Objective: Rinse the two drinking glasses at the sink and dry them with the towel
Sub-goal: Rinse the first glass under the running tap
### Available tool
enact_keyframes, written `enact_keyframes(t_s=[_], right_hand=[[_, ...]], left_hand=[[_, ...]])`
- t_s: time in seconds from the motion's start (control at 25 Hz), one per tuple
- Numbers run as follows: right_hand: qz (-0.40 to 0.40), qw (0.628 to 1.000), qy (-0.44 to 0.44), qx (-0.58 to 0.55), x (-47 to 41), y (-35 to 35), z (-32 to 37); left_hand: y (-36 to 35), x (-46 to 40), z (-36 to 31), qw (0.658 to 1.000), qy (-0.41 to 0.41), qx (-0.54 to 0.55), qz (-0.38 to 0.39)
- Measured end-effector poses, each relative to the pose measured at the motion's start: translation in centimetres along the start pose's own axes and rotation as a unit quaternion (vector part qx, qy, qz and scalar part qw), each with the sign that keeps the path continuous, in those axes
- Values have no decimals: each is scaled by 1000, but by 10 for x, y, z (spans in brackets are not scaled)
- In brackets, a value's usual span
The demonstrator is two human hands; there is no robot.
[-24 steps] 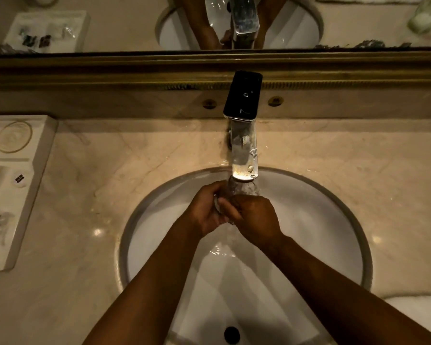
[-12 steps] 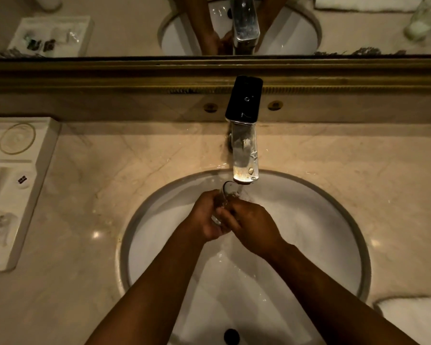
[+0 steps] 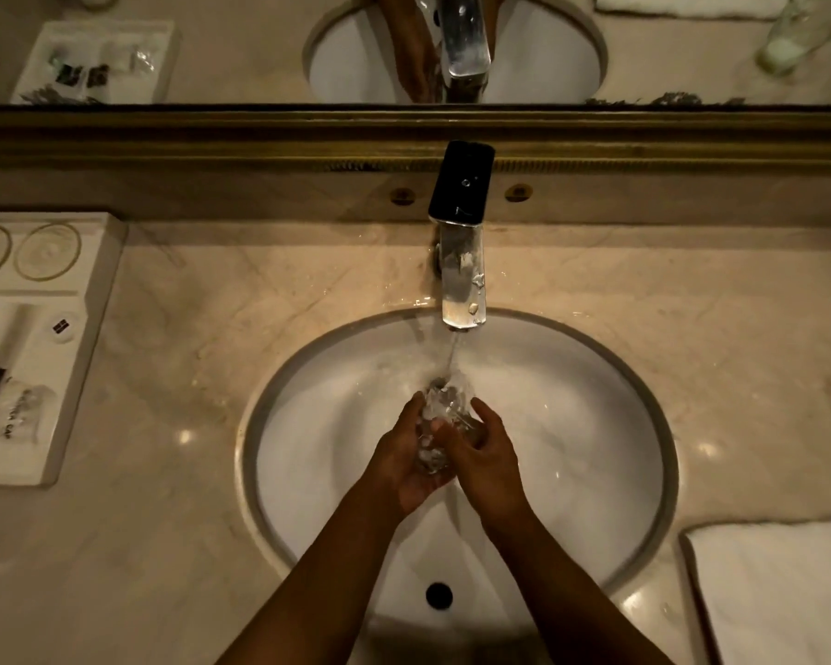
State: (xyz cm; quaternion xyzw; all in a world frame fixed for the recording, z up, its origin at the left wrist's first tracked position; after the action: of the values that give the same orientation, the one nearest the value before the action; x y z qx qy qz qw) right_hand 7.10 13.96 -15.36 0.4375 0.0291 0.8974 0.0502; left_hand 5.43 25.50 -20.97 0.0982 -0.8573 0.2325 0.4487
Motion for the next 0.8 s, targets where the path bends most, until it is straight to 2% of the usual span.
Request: enact_keyframes(t_s=[0.16,0.24,0.36,0.52,0.68,0.8], right_hand=[[26,997,-74,-8,13,1,-22],[32,993,-108,-27,19,3,-26],[15,993,-111,22,39,8,-16],[-8,993,-108,43,61,20,-8],[54,991,-119,40,85,28,-3],[101,991,-75,35,100,32,3]], left_hand=[[14,31,-8,976,-49,-208,-43],[14,44,-18,966,-66,-246,-44],[15,61,-26,967,-81,-237,-46],[5,89,-22,982,-46,-183,24],[-11,118,-13,984,0,-151,93],[-24,128,-15,979,-23,-154,129]])
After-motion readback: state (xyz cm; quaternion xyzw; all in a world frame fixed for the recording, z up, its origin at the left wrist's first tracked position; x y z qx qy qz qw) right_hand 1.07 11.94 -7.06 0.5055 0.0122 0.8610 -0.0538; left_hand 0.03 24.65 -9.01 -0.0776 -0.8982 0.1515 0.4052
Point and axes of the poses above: each hand's wrist, its own x-axis away from the middle knuckle, its own y-axis out of the back of the hand, z = x × y, the point moved 10 cm from there along -x, towards the middle knuckle, and after that the axes turned 12 degrees about -y, right-handed, at the moved point
